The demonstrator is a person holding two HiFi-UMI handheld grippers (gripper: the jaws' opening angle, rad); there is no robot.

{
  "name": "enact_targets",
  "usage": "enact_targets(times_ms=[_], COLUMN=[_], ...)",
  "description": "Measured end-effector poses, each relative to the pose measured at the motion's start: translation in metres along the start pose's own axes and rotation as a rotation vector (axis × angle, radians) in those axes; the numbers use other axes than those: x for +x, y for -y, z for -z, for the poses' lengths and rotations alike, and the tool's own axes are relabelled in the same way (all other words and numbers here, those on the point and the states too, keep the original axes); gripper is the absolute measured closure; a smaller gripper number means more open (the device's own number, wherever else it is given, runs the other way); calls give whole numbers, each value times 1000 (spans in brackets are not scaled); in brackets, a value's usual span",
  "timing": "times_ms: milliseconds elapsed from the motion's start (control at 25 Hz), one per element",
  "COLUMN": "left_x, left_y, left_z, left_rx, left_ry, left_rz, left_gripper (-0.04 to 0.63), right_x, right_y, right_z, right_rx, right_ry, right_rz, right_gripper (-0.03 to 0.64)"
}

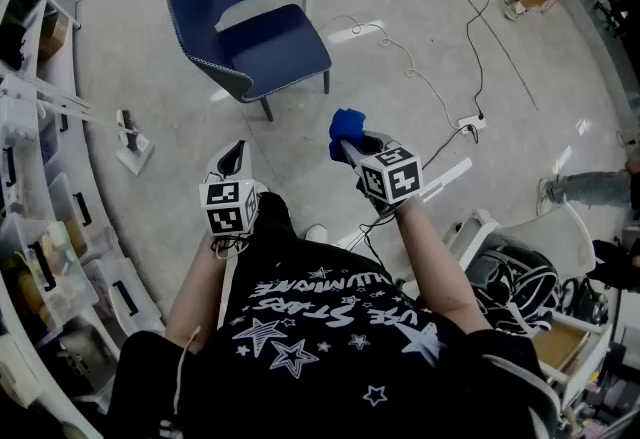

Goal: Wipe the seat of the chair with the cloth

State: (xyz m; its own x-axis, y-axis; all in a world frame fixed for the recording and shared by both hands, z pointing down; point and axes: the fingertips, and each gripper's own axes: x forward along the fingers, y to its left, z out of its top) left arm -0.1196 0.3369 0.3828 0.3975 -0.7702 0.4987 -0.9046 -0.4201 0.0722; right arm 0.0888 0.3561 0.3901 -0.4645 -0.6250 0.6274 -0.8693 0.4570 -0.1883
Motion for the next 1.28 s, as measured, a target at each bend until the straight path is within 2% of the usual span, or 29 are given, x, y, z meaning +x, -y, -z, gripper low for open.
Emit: enact_targets(times_ms=[280,480,640,800,880,1000,1120,1280], left_x=[-11,-12,2,38,59,91,123,155], left_y=[-9,-32,-57,-92,-107,-115,-117,-119], left_z=[3,12,6,-5,-16,-42,-75,-108], left_rx=[-12,-56,-76,-80,-48,-7,-29,-64], left_ry=[9,-7,-8,-13,-14,-12,-2,30], left_rz=[-8,-37,-48,-46,-25,53,125,185], left_gripper=[575,575,575,575,575,575,575,575], right_x=[3,27,56,97,119,142,153,158], right_y=[-11,-15,-10,5,14,31,53,75], right_z=[4,-2,-20,-48,-65,-97,-131,-153], right_rx=[20,31,31,45,58,75,88,97], right_ry=[-3,-22,-34,-52,-60,-59,-48,-39], right_rz=[8,-2,2,43,66,98,134,174], right_gripper=[552,551,551,551,551,551,551,551])
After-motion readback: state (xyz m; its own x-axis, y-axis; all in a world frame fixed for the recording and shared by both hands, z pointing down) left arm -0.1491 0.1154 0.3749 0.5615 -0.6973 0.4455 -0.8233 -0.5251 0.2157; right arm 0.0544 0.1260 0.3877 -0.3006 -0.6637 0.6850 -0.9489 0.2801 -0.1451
